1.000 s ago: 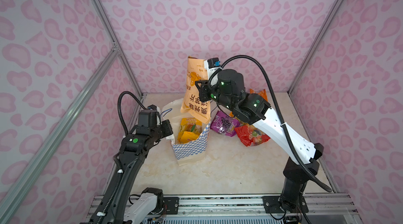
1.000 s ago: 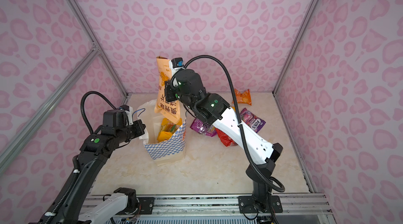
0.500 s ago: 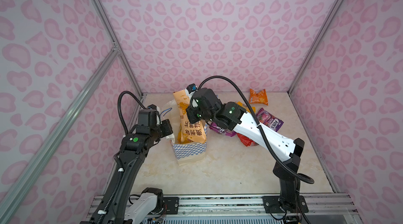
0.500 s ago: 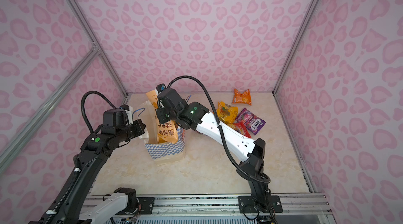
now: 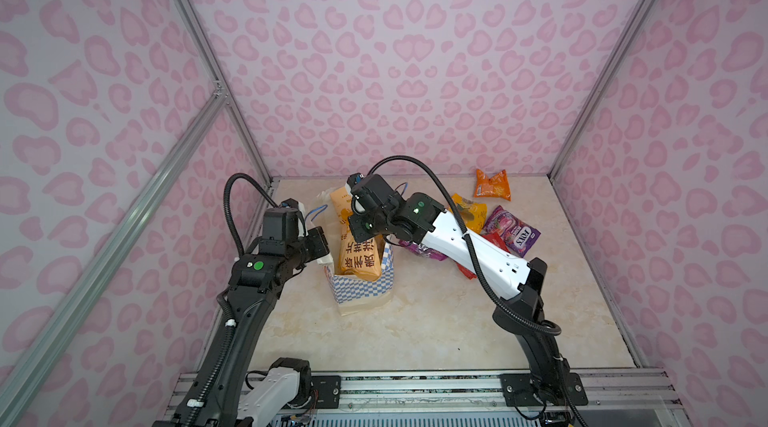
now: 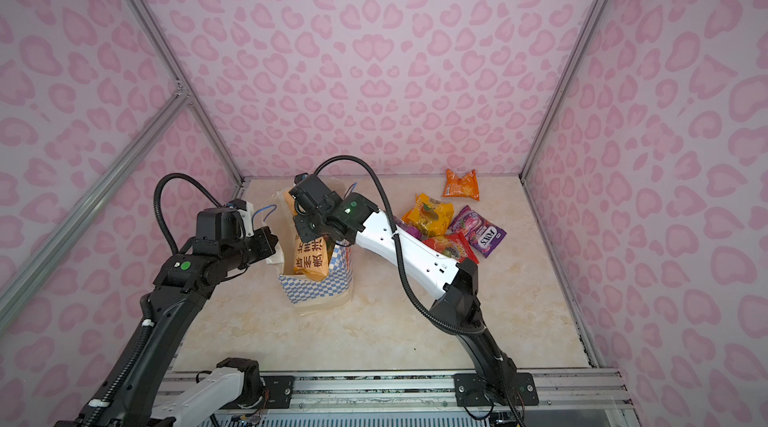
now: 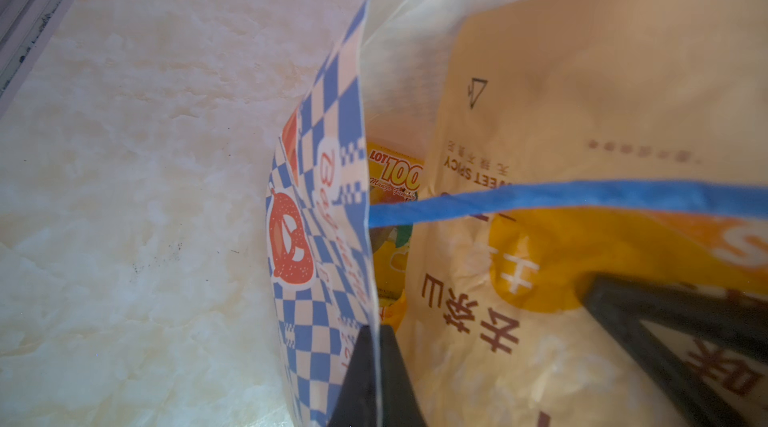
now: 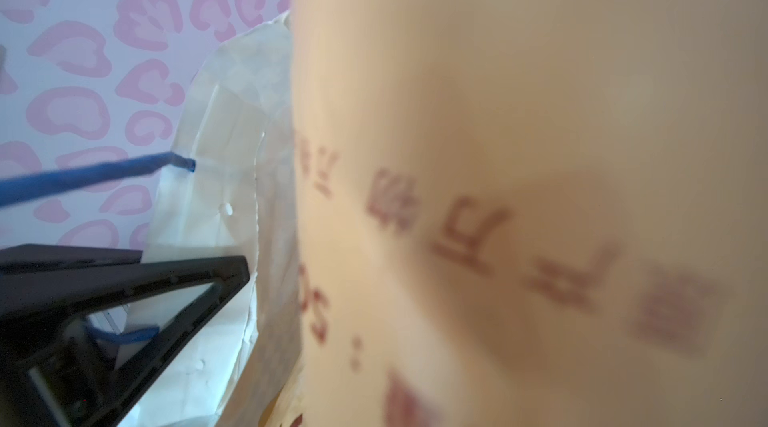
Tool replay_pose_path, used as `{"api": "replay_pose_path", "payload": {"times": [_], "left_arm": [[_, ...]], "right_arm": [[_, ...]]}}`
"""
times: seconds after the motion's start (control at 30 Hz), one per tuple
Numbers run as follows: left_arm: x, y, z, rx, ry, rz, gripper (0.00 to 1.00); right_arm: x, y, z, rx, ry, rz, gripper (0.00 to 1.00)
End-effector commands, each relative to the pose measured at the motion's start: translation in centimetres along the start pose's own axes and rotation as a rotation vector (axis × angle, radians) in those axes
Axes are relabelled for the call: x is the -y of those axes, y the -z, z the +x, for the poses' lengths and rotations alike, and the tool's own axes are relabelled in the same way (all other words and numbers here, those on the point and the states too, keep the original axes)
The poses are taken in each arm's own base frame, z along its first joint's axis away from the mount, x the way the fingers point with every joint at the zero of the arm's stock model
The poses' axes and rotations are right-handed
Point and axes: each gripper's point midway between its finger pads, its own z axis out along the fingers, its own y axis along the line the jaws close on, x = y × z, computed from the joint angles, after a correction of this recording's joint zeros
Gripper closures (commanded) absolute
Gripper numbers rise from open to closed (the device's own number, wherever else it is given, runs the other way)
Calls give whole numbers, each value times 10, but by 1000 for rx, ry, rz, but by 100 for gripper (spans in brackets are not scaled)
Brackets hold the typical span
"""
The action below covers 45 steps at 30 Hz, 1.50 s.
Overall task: Place the snacks into the paper bag
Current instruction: 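Lower the tan pouch into the bag and open the right gripper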
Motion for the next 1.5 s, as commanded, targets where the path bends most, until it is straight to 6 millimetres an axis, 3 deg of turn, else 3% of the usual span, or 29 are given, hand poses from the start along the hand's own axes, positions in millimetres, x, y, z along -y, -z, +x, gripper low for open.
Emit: {"api": "replay_pose_path", "payload": {"times": [0.0, 0.47, 0.6, 0.7, 0.77, 1.0, 1.2, 1.47], "left_arm": [[5, 0, -10, 40, -18, 21, 96], [7, -2, -9, 33, -18, 32, 96], [6, -1, -9, 37, -18, 27, 96], [6, -2, -9, 33, -20, 30, 96], [6, -2, -9, 35, -20, 28, 96], [6, -2, -10, 36, -19, 28, 96], [6, -1, -10, 38, -19, 28, 96], [5, -2, -9, 34, -16, 27, 96]], "right_arm": [[0, -7, 14, -78, -2, 6, 90], [-8, -44, 33, -148, -45, -33, 82], [0, -55, 33, -144, -95, -8, 80], [5, -62, 33, -144, -125, 4, 74], [-3, -66, 32, -139, -128, -35, 68], [-27, -48, 10, -59, -81, -129, 57], [-31, -30, -2, 6, -63, -160, 59], [-21, -46, 7, -12, -38, -70, 68]]}}
